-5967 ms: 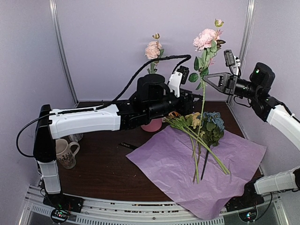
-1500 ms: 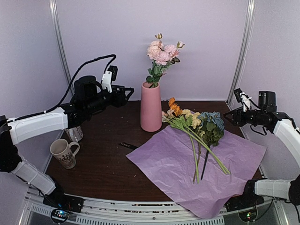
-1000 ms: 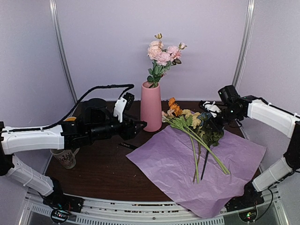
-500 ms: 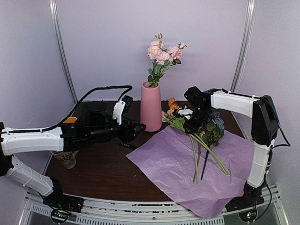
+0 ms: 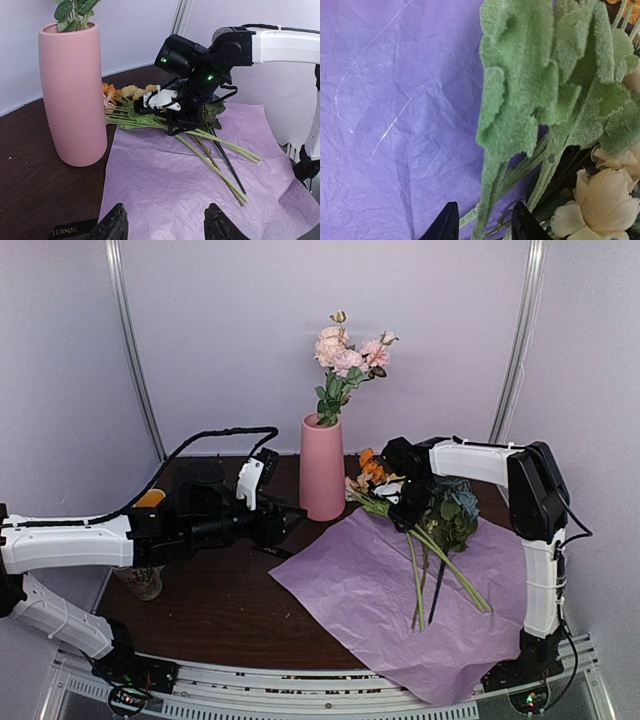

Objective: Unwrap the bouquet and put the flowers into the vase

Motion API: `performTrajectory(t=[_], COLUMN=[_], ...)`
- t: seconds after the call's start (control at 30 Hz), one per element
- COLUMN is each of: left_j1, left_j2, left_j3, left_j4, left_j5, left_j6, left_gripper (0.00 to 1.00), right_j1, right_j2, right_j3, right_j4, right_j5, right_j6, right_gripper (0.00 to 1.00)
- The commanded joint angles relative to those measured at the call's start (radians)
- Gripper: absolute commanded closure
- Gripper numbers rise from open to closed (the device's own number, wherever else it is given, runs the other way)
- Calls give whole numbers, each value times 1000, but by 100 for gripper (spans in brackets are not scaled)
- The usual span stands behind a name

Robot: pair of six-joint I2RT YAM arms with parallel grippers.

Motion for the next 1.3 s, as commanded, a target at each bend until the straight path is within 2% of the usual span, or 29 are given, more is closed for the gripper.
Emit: performTrajectory(t=[0.0, 0.1, 0.4, 0.8, 1.03, 1.13, 1.27], left_j1=[-4, -5, -5, -5, -5, -5, -5], left_j2=[-12, -6, -2, 38, 97, 131, 189], left_j3=[-5, -5, -2, 18, 77, 127, 172], left_j4=[39, 43, 42, 65, 79, 83, 212], left_j5=[-7, -7, -9, 2, 12, -10, -1], left_j6=[-7, -11, -17, -7, -20, -50, -83], left_gripper=[47, 47, 47, 47, 45, 41, 38], right_j1=[10, 13, 13, -41, -204, -306, -355], right_j2=[27, 49, 47, -273, -501, -602, -768], right_j3=[43, 60, 89, 67, -48, -168, -406], right_j4=[-3, -2, -26, -142, -66, 50, 283], right_j5=[44, 53, 50, -115, -346, -581, -800], right_j6=[10, 7, 42, 168, 274, 301, 306], right_gripper=[68, 72, 99, 100, 100, 100, 100])
